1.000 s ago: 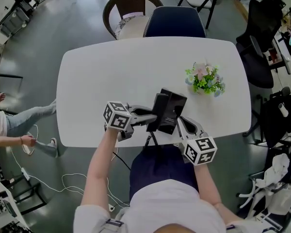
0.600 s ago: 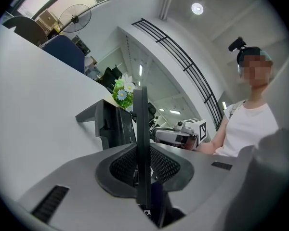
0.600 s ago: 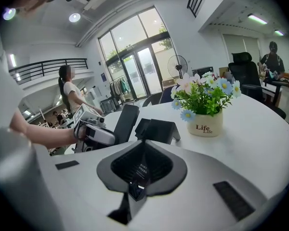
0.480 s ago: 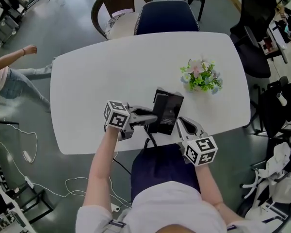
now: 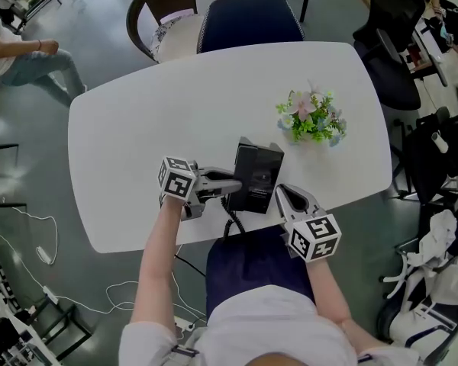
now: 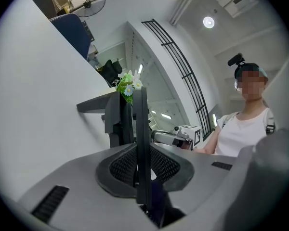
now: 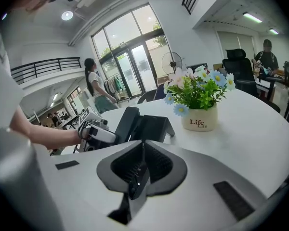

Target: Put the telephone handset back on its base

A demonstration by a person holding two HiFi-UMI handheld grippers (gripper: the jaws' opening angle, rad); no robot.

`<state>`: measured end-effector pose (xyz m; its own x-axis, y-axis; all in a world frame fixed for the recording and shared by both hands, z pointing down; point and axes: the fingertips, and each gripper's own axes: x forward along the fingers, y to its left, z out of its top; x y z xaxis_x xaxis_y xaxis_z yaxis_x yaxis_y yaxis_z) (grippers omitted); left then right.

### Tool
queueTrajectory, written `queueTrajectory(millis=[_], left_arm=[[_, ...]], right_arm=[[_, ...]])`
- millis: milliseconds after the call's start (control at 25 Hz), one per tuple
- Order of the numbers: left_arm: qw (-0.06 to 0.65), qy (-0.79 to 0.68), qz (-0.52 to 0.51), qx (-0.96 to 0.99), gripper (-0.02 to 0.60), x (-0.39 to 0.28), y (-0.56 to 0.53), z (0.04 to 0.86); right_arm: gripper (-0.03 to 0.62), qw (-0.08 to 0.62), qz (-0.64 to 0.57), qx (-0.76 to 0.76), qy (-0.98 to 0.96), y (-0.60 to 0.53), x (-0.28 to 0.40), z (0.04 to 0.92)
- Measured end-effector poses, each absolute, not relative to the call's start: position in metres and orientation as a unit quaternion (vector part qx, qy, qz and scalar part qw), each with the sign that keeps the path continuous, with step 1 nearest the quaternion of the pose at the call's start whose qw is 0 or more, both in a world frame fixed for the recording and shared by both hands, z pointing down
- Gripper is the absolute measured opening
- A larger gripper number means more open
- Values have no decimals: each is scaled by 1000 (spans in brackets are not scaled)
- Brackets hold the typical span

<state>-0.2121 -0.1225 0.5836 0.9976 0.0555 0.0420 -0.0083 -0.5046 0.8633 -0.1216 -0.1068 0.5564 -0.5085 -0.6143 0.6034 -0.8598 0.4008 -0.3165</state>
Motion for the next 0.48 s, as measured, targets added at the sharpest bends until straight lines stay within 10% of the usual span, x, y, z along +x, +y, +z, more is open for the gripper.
queueTrajectory(millis=[480], left_arm=[[527,43,43,848,87,-211,-124,594]], right_arm=[[41,202,319,458,-805,-114,-125,563]])
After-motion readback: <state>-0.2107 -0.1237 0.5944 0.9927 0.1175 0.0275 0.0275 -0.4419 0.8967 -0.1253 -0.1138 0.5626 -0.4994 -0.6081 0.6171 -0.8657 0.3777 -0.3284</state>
